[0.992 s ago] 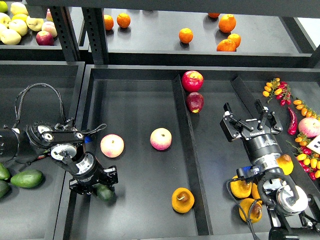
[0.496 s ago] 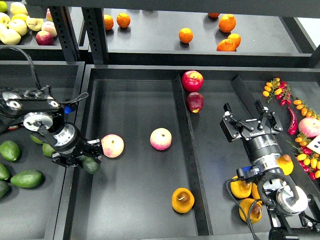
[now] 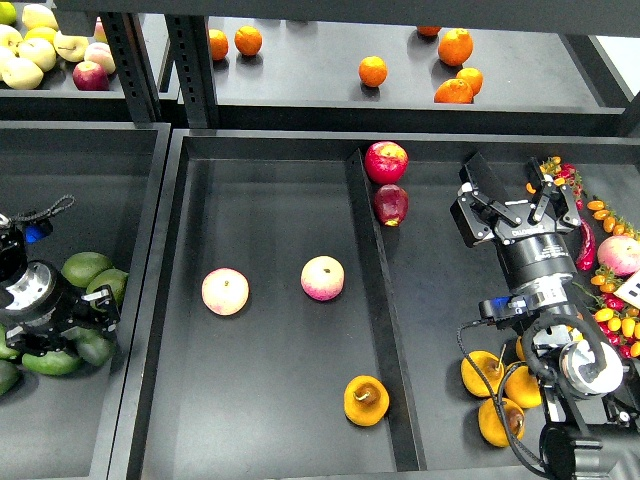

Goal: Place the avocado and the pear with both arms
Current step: 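Carry the avocado with the left gripper into the avocado bin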

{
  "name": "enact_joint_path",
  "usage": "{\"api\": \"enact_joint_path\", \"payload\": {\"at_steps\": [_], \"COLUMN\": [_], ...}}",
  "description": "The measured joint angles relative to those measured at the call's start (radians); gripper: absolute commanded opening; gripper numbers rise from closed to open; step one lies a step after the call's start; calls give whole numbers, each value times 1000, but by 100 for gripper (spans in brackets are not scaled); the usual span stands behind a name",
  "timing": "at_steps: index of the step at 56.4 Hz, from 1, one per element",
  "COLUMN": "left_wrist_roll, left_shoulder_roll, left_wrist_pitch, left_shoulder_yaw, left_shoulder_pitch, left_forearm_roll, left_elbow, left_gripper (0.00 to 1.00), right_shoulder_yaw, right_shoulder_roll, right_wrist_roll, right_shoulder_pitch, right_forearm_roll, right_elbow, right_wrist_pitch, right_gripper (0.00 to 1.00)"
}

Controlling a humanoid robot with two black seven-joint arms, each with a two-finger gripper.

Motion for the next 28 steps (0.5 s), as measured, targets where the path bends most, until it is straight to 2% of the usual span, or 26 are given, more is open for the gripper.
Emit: {"api": "enact_joint_path", "payload": {"at_steps": [28], "left_wrist_roll": [0], "left_shoulder_roll": [-11], "left_wrist_pitch": [0], "left_shoulder_yaw": [-2], "left_shoulder_pitch": [67], "left_forearm_roll": [15], "left_elbow": [32], "left_gripper": [44], "right_shoulder_yaw": [1], "right_shoulder_roll": [0], "right_wrist_roll": [0], "right_shoulder_pitch": [0], "right_forearm_roll": [0], "right_elbow": [0], "right_wrist_pitch": [0], "right_gripper": [99]}}
